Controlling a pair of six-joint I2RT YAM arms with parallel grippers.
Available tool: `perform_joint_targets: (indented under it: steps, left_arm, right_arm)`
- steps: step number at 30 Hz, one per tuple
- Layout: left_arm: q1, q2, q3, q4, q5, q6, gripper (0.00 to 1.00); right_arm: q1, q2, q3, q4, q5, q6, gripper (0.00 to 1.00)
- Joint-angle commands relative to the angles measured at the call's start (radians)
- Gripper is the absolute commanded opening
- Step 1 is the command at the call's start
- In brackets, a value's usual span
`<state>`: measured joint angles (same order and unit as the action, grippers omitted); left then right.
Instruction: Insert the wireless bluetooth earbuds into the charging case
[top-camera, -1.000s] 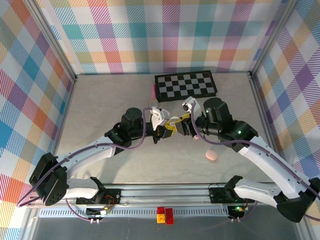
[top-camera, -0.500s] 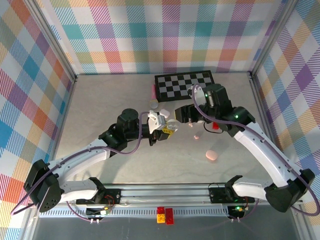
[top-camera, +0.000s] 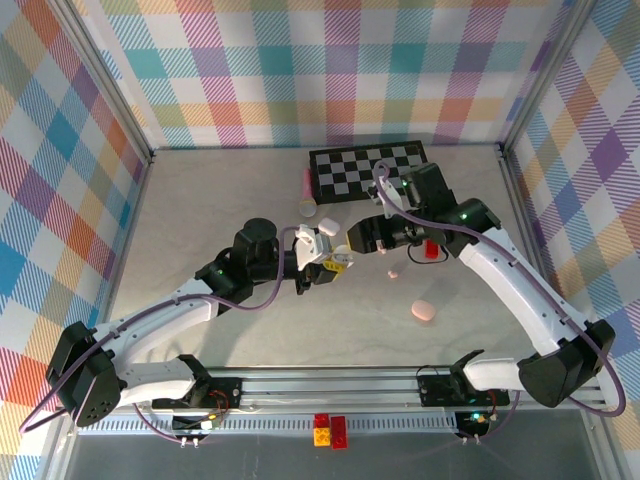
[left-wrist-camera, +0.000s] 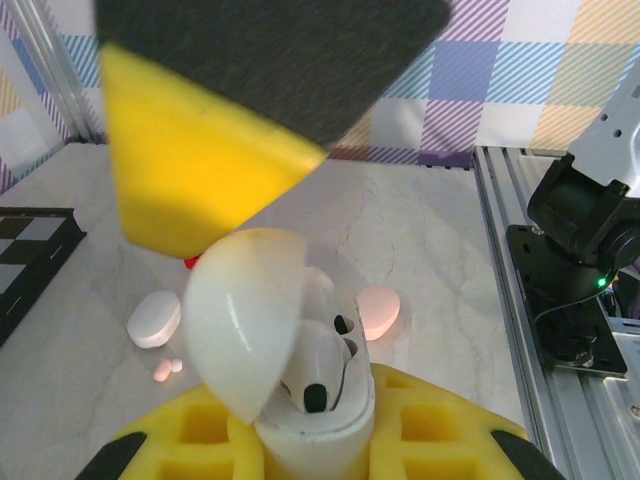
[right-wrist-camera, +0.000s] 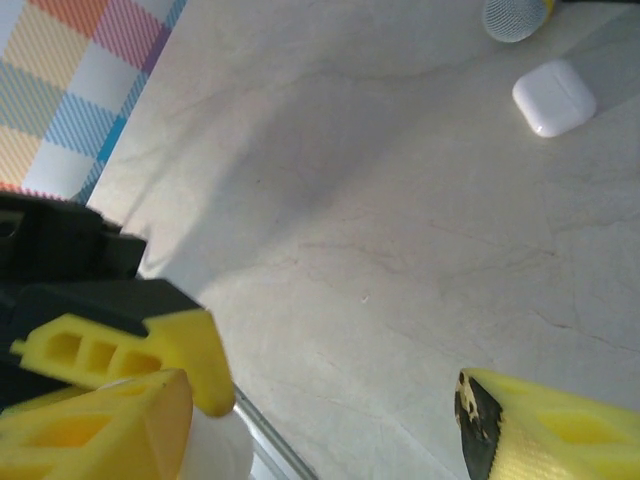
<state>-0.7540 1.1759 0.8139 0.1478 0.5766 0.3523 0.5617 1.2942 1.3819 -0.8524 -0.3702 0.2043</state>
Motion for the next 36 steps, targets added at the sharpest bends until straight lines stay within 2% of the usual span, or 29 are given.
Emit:
perform_joint_targets:
  steps: [1,6,10,13,16,22,25,29,32,34,36]
  left_arm:
    - [0.008,-0.023,-0.002,0.040,-0.023,-0.013,0.05]
    - [0.019,-0.012,-0.002,0.036,-0.025,-0.046,0.05]
    - [0.050,-0.013,-0.030,0.066,0.006,-0.104,0.04]
    - [0.075,-0.019,-0.049,0.111,0.100,-0.163,0.04]
    - [0.081,-0.009,-0.013,0.050,0.212,-0.174,0.04]
    - [0.081,0.010,0.051,-0.001,0.342,-0.200,0.05]
    - [0.076,0.025,0.075,-0.008,0.366,-0.203,0.05]
    - [0.072,0.031,0.088,0.003,0.366,-0.210,0.05]
    - [0.069,0.045,0.100,0.004,0.378,-0.208,0.05]
    - [0.067,0.053,0.105,0.003,0.386,-0.208,0.05]
    - [0.067,0.050,0.106,-0.003,0.386,-0.205,0.05]
  right_arm:
    - [0.007,-0.011,0.028,-0.081,-0.112,-0.072,0.70]
    - [0.002,-0.050,0.010,-0.033,-0.064,-0.067,0.70]
    - [-0.004,-0.125,-0.078,0.098,-0.041,-0.105,0.73]
    - [-0.003,-0.201,-0.195,0.229,-0.145,-0.228,0.75]
    - [-0.003,-0.248,-0.272,0.304,-0.268,-0.293,0.73]
    - [-0.002,-0.231,-0.288,0.310,-0.342,-0.375,0.67]
    - [-0.002,-0.227,-0.300,0.341,-0.347,-0.368,0.58]
    - [-0.002,-0.215,-0.301,0.345,-0.366,-0.370,0.55]
    - [-0.002,-0.207,-0.308,0.358,-0.360,-0.362,0.42]
    - [-0.002,-0.208,-0.311,0.370,-0.356,-0.358,0.38]
    - [-0.002,-0.215,-0.318,0.380,-0.345,-0.357,0.27]
